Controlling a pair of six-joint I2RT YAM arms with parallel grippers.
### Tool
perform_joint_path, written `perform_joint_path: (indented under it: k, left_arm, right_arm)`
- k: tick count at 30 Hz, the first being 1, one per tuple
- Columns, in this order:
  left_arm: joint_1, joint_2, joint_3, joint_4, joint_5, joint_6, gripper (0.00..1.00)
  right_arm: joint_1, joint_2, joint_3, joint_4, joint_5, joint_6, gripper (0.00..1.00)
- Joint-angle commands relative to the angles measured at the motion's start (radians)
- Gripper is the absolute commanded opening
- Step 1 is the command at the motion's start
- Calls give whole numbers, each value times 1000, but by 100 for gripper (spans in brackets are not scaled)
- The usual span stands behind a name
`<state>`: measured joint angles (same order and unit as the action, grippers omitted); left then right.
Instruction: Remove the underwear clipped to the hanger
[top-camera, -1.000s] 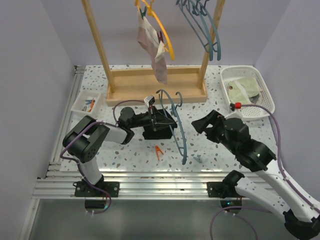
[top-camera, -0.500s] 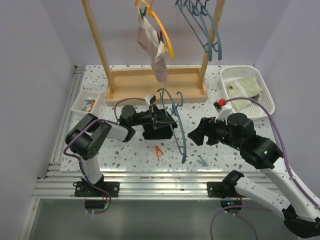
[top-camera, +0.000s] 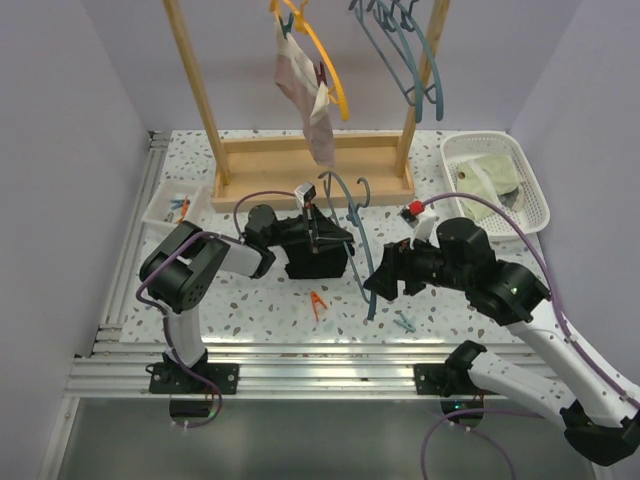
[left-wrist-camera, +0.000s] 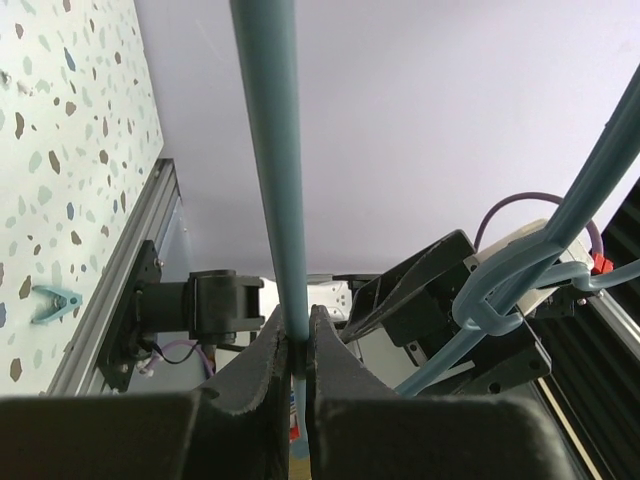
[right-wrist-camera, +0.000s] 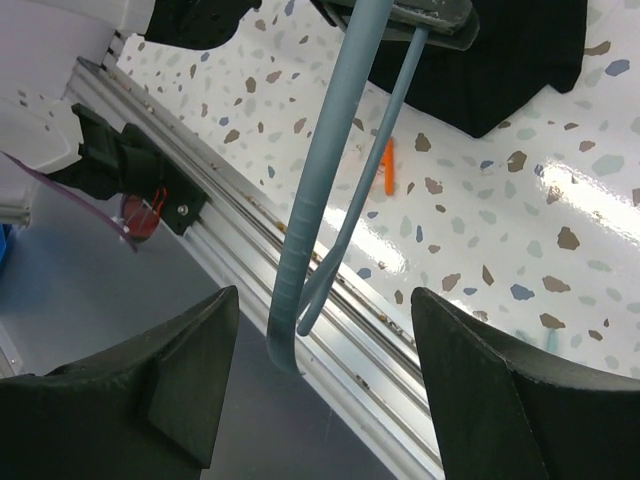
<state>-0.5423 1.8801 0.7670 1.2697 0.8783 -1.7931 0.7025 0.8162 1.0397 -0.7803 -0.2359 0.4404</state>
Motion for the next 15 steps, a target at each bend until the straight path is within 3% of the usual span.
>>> perform_joint_path:
  k: [1, 12, 15]
  left_arm:
    - [8, 16, 41, 71, 2, 9, 0]
    - [8, 36, 103, 60, -39, -32, 0]
    - [8, 31, 115, 54, -42, -37, 0]
  right_arm:
    - [12, 8, 14, -13, -46, -28, 73]
    - [147, 101, -4, 10, 119, -17, 65]
    - [186, 132, 19, 7, 228, -14, 42]
